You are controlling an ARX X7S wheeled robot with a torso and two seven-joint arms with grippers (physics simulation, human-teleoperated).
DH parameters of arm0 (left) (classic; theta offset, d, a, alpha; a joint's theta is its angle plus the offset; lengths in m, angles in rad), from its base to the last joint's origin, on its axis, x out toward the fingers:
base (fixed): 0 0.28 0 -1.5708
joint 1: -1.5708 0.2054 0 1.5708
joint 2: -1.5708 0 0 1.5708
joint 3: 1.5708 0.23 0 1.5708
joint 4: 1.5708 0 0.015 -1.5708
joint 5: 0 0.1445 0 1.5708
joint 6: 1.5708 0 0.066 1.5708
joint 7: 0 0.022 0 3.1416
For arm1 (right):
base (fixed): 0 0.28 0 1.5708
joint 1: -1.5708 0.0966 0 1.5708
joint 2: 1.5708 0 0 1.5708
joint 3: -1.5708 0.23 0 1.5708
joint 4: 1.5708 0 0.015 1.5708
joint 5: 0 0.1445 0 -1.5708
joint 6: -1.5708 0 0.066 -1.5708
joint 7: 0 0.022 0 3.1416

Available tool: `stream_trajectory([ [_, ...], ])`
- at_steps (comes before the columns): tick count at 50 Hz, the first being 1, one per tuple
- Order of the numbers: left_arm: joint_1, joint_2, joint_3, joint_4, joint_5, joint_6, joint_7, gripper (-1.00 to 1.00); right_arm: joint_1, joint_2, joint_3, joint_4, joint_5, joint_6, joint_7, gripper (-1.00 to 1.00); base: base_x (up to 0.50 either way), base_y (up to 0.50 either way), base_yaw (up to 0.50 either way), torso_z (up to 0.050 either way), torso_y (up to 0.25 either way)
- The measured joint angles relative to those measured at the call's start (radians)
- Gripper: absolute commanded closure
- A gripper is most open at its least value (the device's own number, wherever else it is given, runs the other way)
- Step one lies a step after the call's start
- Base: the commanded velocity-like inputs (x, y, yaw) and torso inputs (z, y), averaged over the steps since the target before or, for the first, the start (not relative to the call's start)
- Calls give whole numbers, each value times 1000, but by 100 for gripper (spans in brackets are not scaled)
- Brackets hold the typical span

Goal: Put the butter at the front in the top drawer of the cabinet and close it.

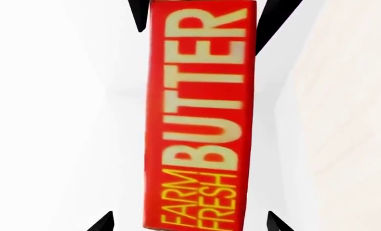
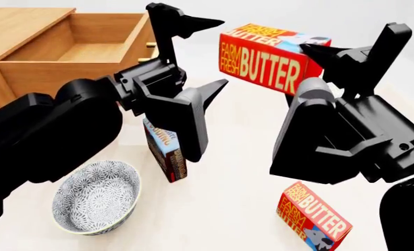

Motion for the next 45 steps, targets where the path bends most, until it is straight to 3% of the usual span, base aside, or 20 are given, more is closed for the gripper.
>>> stream_trajectory([
  [29, -5, 51, -2, -87, -20, 50, 8, -100, -51, -17, 21, -41, -94, 4, -74, 100, 0, 0, 0, 0, 1],
  [45, -9, 99, -6, -182, -34, 101, 6, -100, -147, -75, 126, -52, -228, -65, -205, 100, 0, 0, 0, 1, 1],
])
